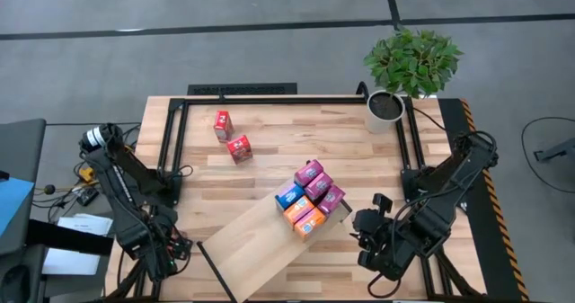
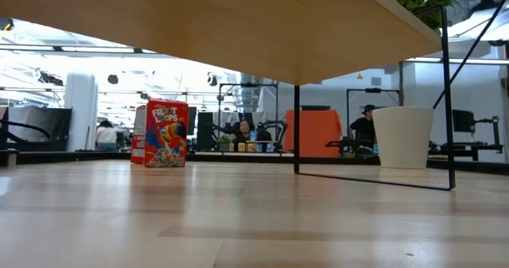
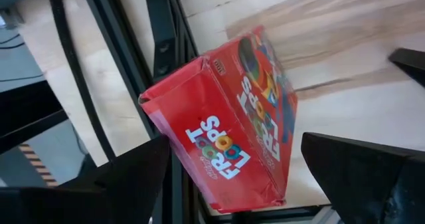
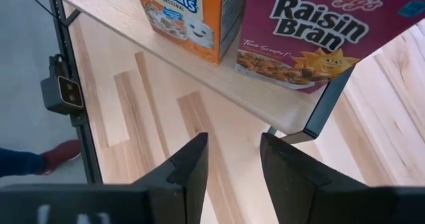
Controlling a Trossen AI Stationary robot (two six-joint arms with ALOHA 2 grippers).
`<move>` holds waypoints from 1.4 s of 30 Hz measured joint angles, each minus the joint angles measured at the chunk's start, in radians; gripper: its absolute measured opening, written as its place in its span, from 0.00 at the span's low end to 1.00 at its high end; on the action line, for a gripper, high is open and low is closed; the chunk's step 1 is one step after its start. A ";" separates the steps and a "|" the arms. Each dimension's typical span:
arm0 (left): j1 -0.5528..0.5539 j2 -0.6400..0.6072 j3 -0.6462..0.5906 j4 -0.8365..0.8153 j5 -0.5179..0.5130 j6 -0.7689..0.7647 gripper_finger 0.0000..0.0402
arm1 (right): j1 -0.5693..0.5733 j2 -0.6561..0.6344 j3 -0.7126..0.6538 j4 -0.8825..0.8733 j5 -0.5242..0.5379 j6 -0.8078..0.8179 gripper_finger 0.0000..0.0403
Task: Stack cereal on shelf
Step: Put the bottom red cereal box onto the shelf
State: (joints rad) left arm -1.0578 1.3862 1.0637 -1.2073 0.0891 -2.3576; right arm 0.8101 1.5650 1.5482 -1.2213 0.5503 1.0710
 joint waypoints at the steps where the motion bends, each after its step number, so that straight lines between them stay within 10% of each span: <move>1: 0.000 -0.001 0.000 0.000 -0.002 0.000 0.84 | 0.000 0.000 0.000 0.000 0.000 -0.002 0.40; 42: -0.001 0.001 -0.005 -0.013 -0.044 -0.013 0.76 | -0.001 0.000 0.000 0.002 0.005 -0.005 0.32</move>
State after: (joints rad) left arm -1.0592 1.3869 1.0588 -1.2200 0.0450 -2.3707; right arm 0.8090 1.5650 1.5482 -1.2194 0.5549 1.0660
